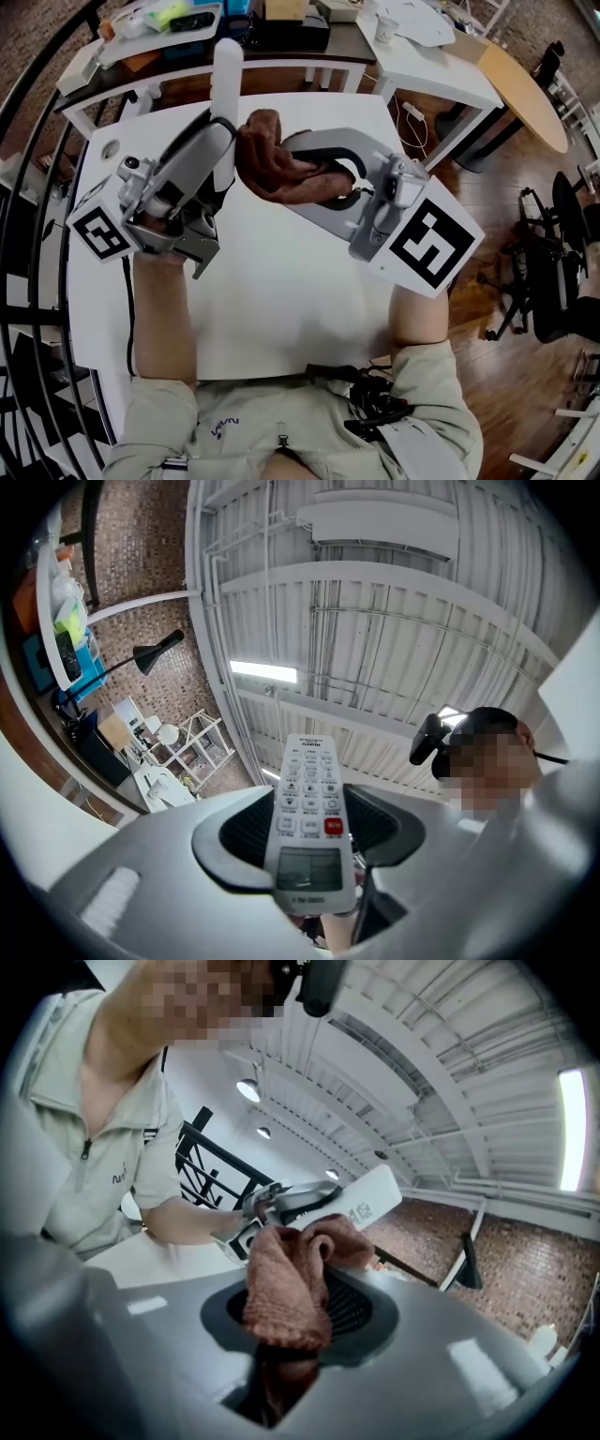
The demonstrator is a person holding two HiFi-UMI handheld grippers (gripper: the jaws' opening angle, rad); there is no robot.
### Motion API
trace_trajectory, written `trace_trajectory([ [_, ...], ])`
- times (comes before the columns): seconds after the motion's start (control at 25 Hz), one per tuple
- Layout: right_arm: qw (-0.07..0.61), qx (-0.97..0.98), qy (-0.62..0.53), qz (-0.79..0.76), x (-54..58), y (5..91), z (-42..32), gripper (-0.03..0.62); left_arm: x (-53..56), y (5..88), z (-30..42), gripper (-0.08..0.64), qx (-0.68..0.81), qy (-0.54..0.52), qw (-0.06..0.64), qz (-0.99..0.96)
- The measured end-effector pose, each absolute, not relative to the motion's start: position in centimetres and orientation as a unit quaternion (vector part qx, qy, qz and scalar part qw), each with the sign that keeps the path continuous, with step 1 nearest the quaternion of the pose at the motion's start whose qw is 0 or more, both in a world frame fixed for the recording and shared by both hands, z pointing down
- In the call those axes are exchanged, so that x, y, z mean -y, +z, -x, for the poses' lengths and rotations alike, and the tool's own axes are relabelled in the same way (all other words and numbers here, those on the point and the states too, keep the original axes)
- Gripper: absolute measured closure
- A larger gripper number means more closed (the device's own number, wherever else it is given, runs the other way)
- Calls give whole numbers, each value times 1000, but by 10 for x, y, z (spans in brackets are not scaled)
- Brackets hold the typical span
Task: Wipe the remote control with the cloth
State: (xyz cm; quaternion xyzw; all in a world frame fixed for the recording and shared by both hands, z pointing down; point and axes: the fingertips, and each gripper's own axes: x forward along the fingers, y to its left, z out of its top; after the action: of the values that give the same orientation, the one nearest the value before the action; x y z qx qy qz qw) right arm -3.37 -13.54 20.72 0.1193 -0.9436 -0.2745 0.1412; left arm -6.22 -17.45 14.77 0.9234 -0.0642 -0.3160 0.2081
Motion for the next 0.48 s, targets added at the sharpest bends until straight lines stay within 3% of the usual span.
trace_trajectory([
  [0.16,121,950,-265,-114,131,197,24,488,171,147,62,316,47,-319,216,-922],
  [0.48,-39,900,-315,-299,166,126,-9,485,160,151,40,316,3,-294,221,-930],
])
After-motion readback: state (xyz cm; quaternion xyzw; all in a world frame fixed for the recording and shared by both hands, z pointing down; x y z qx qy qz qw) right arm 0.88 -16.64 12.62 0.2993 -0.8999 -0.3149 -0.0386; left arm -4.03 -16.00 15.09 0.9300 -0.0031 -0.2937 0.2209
